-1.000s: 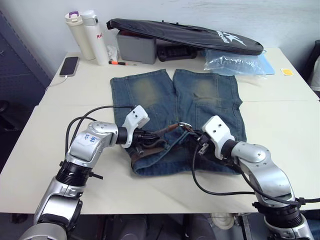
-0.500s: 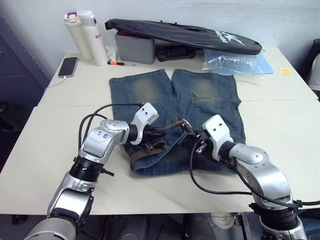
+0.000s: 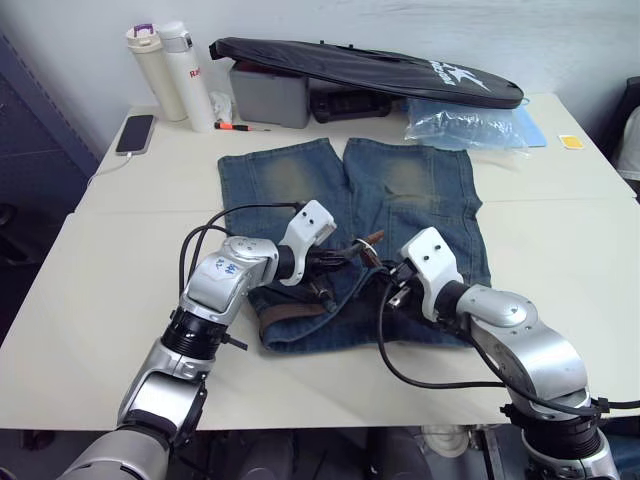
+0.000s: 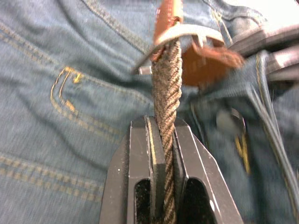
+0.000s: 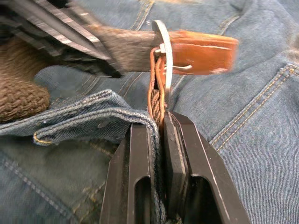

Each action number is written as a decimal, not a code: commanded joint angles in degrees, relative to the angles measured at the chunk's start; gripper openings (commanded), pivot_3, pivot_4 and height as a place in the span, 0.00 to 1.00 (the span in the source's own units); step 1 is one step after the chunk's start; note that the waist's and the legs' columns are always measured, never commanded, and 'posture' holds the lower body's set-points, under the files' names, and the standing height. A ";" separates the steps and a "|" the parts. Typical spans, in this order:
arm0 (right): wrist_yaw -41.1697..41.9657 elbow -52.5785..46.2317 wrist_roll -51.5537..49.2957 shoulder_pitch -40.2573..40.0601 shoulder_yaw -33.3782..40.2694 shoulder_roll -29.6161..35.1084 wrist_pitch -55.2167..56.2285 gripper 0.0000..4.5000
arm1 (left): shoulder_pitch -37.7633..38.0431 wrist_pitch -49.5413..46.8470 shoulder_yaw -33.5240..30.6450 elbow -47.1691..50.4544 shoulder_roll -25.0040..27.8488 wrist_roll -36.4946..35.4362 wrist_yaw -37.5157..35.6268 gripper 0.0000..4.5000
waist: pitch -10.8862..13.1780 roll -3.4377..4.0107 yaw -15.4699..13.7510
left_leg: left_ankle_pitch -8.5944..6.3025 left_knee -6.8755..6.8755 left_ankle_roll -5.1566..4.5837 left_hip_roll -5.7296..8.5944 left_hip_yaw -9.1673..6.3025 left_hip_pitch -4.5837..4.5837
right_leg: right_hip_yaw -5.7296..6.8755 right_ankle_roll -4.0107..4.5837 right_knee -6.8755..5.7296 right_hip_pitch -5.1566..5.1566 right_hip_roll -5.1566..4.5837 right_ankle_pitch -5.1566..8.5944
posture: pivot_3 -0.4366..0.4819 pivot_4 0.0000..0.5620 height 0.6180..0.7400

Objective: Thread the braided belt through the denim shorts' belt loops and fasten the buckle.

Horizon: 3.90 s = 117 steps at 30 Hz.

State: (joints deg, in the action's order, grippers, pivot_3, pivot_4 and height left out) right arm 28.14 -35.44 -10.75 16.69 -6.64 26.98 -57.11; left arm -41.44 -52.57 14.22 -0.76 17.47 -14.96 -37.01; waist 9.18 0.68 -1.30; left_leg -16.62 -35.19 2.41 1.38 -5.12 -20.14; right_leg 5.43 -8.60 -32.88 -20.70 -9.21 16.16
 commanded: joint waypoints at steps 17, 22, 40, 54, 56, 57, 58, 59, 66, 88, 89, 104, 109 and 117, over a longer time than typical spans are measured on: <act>14.07 -7.19 -2.55 0.03 -2.10 18.85 7.93 0.65 | -3.36 6.02 5.48 -1.97 -1.94 2.44 -4.35 0.00 | 0.05 -0.09 -0.14 | -0.03 0.00 -0.04 0.00 0.20 0.00 | -0.15 -0.04 0.16 0.00 0.00 -0.02 | 0.48 0.27 1.00; 21.53 -7.91 -10.22 1.00 7.15 24.59 7.02 0.99 | -3.20 6.43 5.37 -2.39 -1.84 2.70 -4.49 0.00 | 0.07 -0.08 -0.19 | -0.03 0.00 -0.06 -0.01 0.21 -0.01 | -0.12 -0.05 0.24 0.03 0.01 -0.04 | 0.48 0.27 1.00; 27.66 15.80 3.40 14.99 -4.68 28.39 29.62 0.99 | -3.63 8.55 7.10 0.96 -1.34 2.95 -7.14 0.00 | 0.05 -0.05 -0.18 | -0.05 -0.01 -0.09 0.00 0.36 -0.03 | -0.20 -0.10 0.37 0.02 0.01 -0.10 | 0.48 0.27 1.00; 30.94 17.85 3.35 16.20 -4.58 25.54 30.75 0.02 | -5.03 8.47 4.33 -0.17 -0.53 1.53 -9.51 0.00 | 0.04 -0.04 -0.14 | -0.05 -0.03 -0.09 -0.02 0.40 -0.01 | -0.22 -0.11 0.36 0.03 0.01 -0.11 | 0.48 0.27 1.00; 30.96 17.87 4.15 16.02 -4.67 25.84 31.47 0.00 | -5.38 7.34 2.90 -0.14 0.68 0.40 -11.02 0.10 | 0.04 -0.04 -0.14 | -0.05 -0.04 -0.09 -0.02 0.41 -0.01 | -0.22 -0.11 0.35 0.03 0.01 -0.11 | 0.48 0.27 1.00; 30.91 17.88 4.67 15.88 -4.75 26.08 32.02 0.00 | -5.49 6.75 2.30 0.15 1.78 -0.39 -12.50 0.20 | 0.05 -0.05 -0.12 | -0.05 -0.05 -0.09 -0.02 0.41 -0.01 | -0.23 -0.11 0.34 0.03 0.01 -0.11 | 0.48 0.27 1.00; 30.86 18.05 5.29 15.62 -4.74 26.42 33.07 0.00 | -5.70 6.12 1.47 0.20 3.49 -1.25 -14.32 0.27 | 0.05 -0.05 -0.10 | -0.05 -0.05 -0.09 -0.02 0.41 -0.01 | -0.22 -0.11 0.34 0.03 0.01 -0.11 | 0.48 0.27 1.00; 30.83 18.20 5.74 15.43 -4.70 26.64 33.92 0.00 | -5.93 5.83 0.79 0.04 4.93 -1.89 -15.69 0.32 | 0.04 -0.04 -0.05 | -0.05 -0.05 -0.09 -0.03 0.41 -0.01 | -0.22 -0.11 0.33 0.02 0.01 -0.11 | 0.48 0.27 1.00; 30.63 19.97 9.39 15.08 -2.59 28.44 43.62 0.00 | -8.24 6.23 -4.19 -7.12 14.84 -4.33 -23.75 0.96 | 0.03 0.00 0.09 | -0.05 -0.01 -0.09 -0.05 0.53 0.02 | -0.30 -0.11 0.32 -0.01 0.02 -0.11 | 0.48 0.27 1.00; 35.63 31.90 14.05 25.93 -2.84 28.40 61.35 0.00 | -16.59 4.75 -9.14 -10.46 -4.58 -6.15 -9.93 0.99 | 0.10 -0.12 0.01 | -0.07 -0.13 -0.13 -0.18 1.04 0.03 | -0.46 -0.19 0.34 0.02 0.05 -0.21 | 0.48 0.27 1.00; 36.15 30.85 13.37 25.60 -2.59 28.08 59.66 0.00 | -16.65 6.18 -6.98 -10.06 -5.09 -4.20 -9.15 0.99 | 0.09 -0.11 0.04 | -0.07 -0.14 -0.13 -0.19 1.05 0.03 | -0.46 -0.18 0.33 0.02 0.05 -0.21 | 0.48 0.27 1.00; 36.22 22.82 11.95 22.00 -0.70 28.25 50.48 0.00 | -17.34 11.53 5.15 -10.84 -8.04 7.11 -5.57 0.71 | 0.08 -0.09 -0.10 | -0.07 -0.14 -0.13 -0.20 1.21 0.01 | -0.48 -0.21 0.39 0.01 0.05 -0.23 | 0.48 0.27 1.00; 35.82 22.82 12.76 22.03 -0.94 28.61 49.24 0.00 | -17.74 10.77 5.08 -10.01 -7.40 7.11 -6.82 0.22 | 0.08 -0.09 -0.10 | -0.07 -0.15 -0.13 -0.20 1.21 0.01 | -0.47 -0.20 0.39 0.01 0.05 -0.23 | 0.48 0.27 1.00; 35.28 23.54 13.96 22.44 -1.67 28.24 48.51 0.00 | -18.04 7.10 4.95 -6.72 -5.87 5.47 -9.72 0.01 | 0.08 -0.08 -0.07 | -0.07 -0.14 -0.13 -0.20 1.21 0.00 | -0.48 -0.21 0.39 0.00 0.05 -0.23 | 0.48 0.27 1.00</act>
State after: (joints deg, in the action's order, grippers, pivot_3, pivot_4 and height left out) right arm 64.39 -11.75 2.15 38.02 -10.07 54.57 -7.98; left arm -57.92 -44.99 20.49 -9.80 10.92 -8.43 -45.54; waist 9.26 0.60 -1.37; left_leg -16.70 -35.34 2.28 1.18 -3.90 -20.13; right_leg 4.95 -8.81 -32.49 -20.70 -9.16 15.93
